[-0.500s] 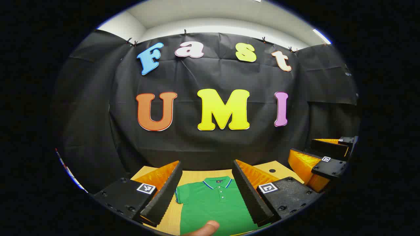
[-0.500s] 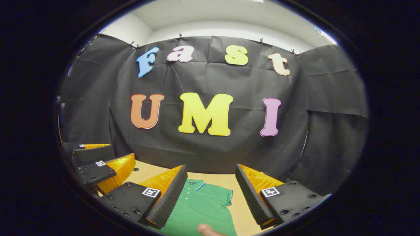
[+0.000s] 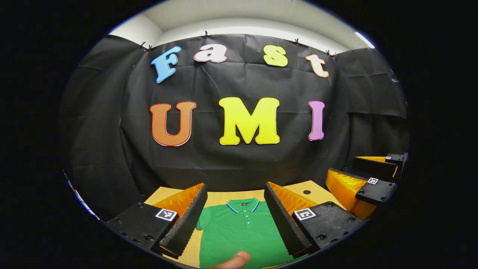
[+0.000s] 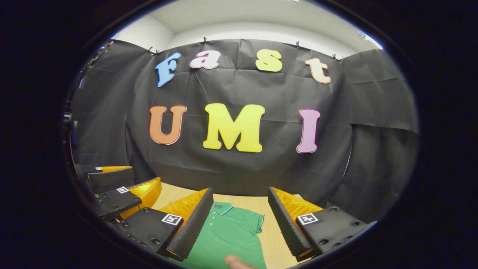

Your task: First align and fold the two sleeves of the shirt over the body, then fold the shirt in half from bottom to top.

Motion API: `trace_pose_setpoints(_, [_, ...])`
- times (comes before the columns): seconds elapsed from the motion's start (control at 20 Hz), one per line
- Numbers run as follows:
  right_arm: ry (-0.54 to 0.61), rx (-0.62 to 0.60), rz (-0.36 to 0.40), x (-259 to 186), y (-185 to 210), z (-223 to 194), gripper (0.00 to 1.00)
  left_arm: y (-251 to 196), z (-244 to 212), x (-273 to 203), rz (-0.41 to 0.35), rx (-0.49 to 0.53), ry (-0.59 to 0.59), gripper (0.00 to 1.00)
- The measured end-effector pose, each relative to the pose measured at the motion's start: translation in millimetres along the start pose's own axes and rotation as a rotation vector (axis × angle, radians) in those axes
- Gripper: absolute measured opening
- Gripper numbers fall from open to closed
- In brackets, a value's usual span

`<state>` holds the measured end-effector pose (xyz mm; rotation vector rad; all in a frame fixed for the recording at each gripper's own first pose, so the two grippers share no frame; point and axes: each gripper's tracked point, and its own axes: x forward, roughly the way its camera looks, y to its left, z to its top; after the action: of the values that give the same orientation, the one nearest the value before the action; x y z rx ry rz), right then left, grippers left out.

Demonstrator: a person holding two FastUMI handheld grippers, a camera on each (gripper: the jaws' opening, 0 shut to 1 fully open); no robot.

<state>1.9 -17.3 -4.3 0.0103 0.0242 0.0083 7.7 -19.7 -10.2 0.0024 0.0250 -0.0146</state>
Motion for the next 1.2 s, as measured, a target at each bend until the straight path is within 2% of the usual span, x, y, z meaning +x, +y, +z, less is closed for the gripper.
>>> trace_pose_setpoints(0.4, [0.064, 0.037, -0.009, 29.7, -20.8, -21.6, 0.94, -10.3, -12.2, 13.0, 0.007, 0.01, 0.028, 0.98])
trace_pose_setpoints(0.65, [0.156, 0.072, -0.035, 86.9, -45.5, -64.3, 0.94, -8.0, -23.4, 28.5, 0.031, 0.014, 0.05, 0.98])
trace_pose_setpoints(0.95, [0.348, 0.077, -0.065, 185.7, -80.4, -165.7, 0.96, 3.3, -37.3, 44.4, 0.095, 0.021, 0.082, 0.98])
trace_pose_setpoints(1.2, [0.55, 0.173, -0.102, 257.1, -101.9, -265.7, 0.95, 16.8, -60.9, 48.4, 0.179, 0.02, 0.162, 0.98])
